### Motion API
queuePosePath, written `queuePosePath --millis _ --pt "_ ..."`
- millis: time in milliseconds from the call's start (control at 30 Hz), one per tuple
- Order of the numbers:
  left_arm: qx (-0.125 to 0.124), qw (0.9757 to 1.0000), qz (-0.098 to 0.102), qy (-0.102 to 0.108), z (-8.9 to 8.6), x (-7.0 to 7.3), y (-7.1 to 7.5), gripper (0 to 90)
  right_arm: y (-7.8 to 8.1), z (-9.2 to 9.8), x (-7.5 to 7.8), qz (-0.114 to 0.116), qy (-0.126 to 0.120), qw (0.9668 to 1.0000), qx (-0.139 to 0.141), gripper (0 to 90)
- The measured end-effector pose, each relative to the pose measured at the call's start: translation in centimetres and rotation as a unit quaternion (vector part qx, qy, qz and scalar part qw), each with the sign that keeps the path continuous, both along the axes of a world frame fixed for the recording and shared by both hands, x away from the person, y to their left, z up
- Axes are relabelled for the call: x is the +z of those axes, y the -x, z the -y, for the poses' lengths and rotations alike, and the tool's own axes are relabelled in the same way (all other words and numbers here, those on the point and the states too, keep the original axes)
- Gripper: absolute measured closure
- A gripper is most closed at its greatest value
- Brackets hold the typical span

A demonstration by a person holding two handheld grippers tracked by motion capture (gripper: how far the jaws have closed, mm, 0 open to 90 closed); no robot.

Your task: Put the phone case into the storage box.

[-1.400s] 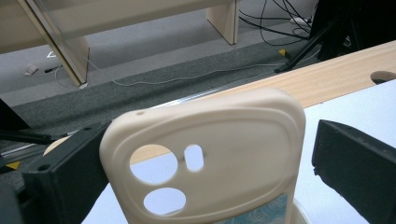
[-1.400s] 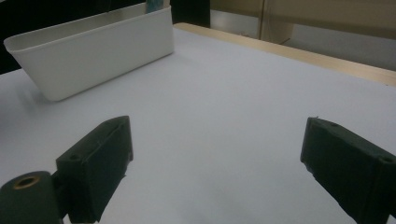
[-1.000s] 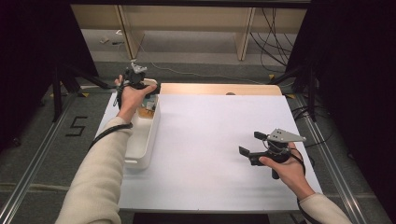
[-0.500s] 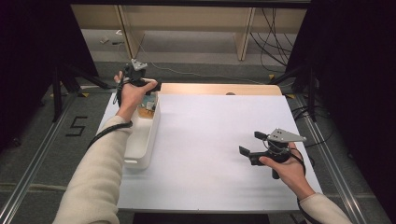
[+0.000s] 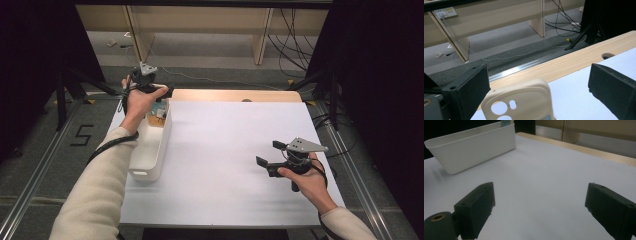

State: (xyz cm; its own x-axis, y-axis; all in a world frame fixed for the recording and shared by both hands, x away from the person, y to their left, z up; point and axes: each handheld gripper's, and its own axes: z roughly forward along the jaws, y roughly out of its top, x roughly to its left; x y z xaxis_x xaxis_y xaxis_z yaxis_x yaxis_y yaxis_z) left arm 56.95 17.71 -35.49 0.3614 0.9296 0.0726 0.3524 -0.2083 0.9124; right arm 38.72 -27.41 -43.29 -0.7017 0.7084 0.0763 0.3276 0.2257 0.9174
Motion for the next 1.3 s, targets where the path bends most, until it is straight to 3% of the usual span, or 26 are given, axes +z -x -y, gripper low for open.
queuePosePath --millis 133,533,1300 --pt "-0.009 0.9999 -0.004 0.005 0.2 0.1 0.8 3.8 0.0 0.0 0.0 0.001 0.0 1.0 -0.001 9.9" --pt "-0.045 0.9988 0.009 0.014 1.0 0.3 3.0 4.7 0.0 0.0 0.1 0.0 0.001 1.0 -0.001 10.0" --pt "-0.072 0.9971 0.018 0.012 1.8 0.7 5.8 5.1 0.0 0.0 0.1 0.001 0.0 1.0 -0.001 10.0"
